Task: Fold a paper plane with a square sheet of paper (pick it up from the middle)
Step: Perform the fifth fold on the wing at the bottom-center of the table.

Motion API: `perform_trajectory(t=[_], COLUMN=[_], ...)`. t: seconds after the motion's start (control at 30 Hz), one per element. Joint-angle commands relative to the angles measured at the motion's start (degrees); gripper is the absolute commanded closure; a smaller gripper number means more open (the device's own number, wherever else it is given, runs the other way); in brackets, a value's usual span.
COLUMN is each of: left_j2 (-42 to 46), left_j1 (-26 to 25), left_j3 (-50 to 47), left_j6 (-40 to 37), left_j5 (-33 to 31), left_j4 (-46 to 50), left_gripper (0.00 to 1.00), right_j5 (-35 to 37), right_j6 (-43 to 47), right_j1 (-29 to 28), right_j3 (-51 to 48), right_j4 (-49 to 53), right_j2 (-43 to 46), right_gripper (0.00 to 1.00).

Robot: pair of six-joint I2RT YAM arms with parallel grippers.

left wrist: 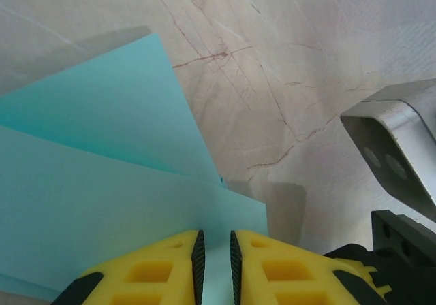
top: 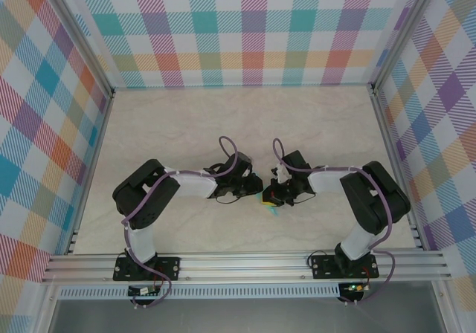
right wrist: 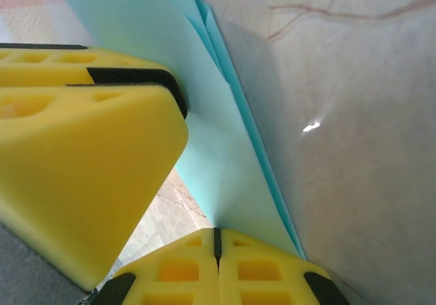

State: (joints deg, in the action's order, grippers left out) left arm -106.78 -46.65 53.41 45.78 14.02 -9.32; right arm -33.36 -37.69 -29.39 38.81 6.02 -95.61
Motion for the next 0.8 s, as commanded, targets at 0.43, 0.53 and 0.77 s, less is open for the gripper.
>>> perform_trajectory(t=[0.43, 0.53, 0.77], left_j2=[-2.74, -3.05, -3.89], left_j1=[-0.11, -0.11, -0.12], left_j3=[-0.27, 0.17, 0.58], left_j6=[-0.35, -0.21, -1.03], left_j5=[-2.03, -1.65, -1.73], left_j4=[3.68, 3.61, 4.73], left_gripper=[0.79, 0.79, 0.79], right_j5=[-2.22, -2.19, 5.74], right_j6=[4.96, 5.71, 8.41], right_j1=[-1.86, -2.86, -1.98], right_j3=[-1.51, -2.06, -0.89], right_j4=[8.43, 8.48, 13.05], right_j2=[13.42, 12.75, 7.13], right_gripper=[0.89, 0.89, 0.92])
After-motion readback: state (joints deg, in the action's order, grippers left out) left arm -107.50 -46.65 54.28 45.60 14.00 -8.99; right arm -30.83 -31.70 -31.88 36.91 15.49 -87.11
